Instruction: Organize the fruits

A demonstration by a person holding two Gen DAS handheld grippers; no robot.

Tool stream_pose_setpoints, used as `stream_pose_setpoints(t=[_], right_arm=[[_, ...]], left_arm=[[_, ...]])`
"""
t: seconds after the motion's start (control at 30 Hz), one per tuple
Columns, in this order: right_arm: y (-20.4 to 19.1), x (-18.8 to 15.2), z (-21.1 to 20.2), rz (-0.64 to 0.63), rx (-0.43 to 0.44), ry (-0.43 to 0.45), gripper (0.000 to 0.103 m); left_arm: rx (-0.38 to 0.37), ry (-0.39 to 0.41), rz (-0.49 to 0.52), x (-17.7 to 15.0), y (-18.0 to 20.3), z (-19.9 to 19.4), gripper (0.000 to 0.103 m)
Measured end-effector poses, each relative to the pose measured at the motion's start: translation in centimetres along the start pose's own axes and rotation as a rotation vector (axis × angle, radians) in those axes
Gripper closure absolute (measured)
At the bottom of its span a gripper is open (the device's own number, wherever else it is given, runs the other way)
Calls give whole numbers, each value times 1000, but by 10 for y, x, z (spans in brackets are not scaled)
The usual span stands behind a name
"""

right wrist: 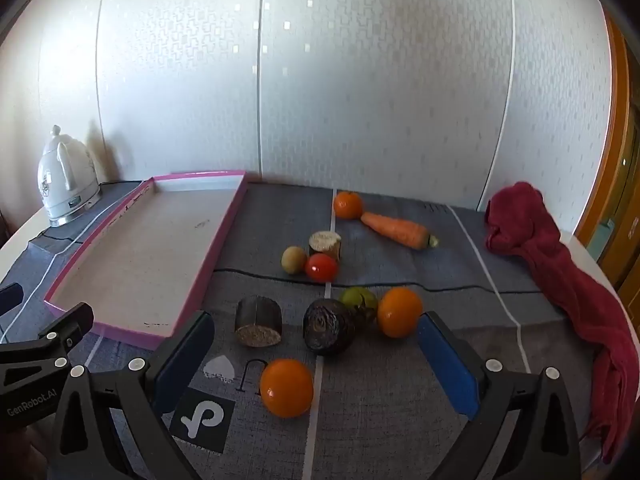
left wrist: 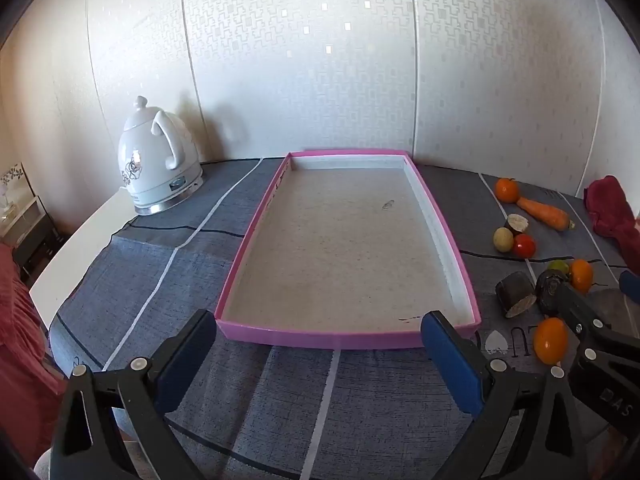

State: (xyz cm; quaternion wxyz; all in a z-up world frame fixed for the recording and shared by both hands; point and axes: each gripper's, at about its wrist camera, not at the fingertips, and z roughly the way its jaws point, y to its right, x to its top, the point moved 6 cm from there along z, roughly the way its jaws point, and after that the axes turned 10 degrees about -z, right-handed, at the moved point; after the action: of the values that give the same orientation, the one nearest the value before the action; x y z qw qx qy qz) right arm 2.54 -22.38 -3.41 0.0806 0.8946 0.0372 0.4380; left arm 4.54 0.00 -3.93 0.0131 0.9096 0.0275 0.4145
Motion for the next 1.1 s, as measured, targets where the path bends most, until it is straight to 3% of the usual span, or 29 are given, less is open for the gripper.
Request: stream_pose_setpoints(t=[1.1], right_arm=[[0,-9,8,25,22,-39,0]], left_arm=[[-11,-2,-13,-4,13,4,0]])
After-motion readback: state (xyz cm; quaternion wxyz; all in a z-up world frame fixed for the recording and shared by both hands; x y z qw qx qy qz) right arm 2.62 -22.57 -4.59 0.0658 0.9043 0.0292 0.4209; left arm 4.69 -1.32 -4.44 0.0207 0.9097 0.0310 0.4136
